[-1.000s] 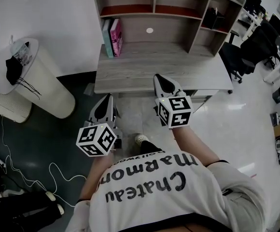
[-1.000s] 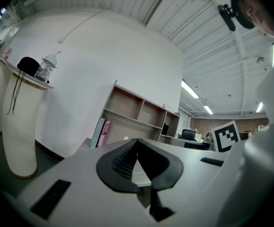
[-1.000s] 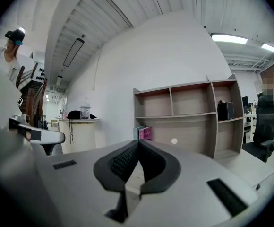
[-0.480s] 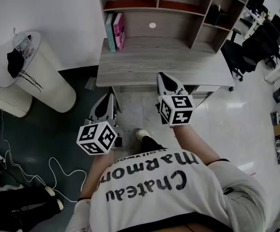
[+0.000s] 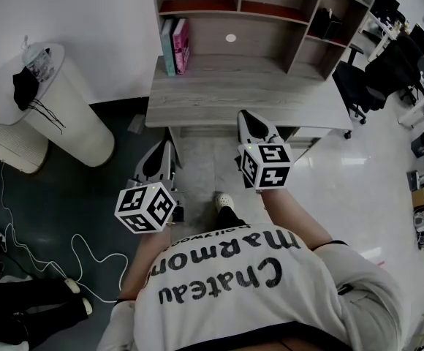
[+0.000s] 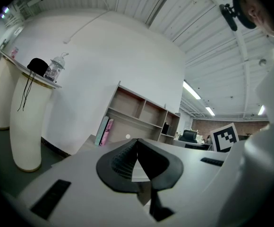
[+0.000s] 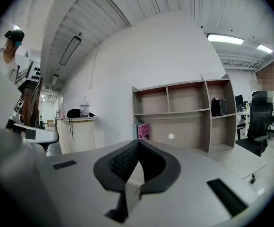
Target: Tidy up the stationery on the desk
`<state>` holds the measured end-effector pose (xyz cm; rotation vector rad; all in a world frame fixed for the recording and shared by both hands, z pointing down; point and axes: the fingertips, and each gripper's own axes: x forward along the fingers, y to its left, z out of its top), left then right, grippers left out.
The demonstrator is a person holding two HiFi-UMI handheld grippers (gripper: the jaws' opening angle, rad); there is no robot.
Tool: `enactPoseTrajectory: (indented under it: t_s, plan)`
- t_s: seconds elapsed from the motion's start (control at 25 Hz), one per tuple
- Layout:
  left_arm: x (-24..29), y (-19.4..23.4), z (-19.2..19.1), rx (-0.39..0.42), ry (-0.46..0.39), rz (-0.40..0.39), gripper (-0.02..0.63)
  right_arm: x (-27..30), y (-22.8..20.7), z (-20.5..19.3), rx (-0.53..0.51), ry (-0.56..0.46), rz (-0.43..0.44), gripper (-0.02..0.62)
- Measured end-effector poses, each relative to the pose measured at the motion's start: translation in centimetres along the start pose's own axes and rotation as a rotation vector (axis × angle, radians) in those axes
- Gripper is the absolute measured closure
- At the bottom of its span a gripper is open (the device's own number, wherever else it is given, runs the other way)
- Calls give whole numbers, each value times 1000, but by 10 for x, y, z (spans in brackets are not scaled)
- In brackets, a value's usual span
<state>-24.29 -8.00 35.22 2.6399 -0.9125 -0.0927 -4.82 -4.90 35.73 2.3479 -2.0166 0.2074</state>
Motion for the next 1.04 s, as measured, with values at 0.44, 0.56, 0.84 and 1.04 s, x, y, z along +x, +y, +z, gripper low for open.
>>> enactPoseTrajectory:
  t_s: [0.44, 0.56, 0.84, 1.04]
  plan:
    - [-14, -13, -13, -20, 14, -6, 591, -21, -1, -15, 1, 28, -2, 583]
    - [-18, -12, -15, -20, 15, -1, 591, -23, 2, -19, 6, 31, 3, 583]
    - [-24, -17, -10, -17, -1, -4, 591, -31, 4, -17, -4, 27, 0, 583]
    - [-28, -13, -10, -24, 0, 2, 591, -32, 8, -17, -10, 31, 2, 583]
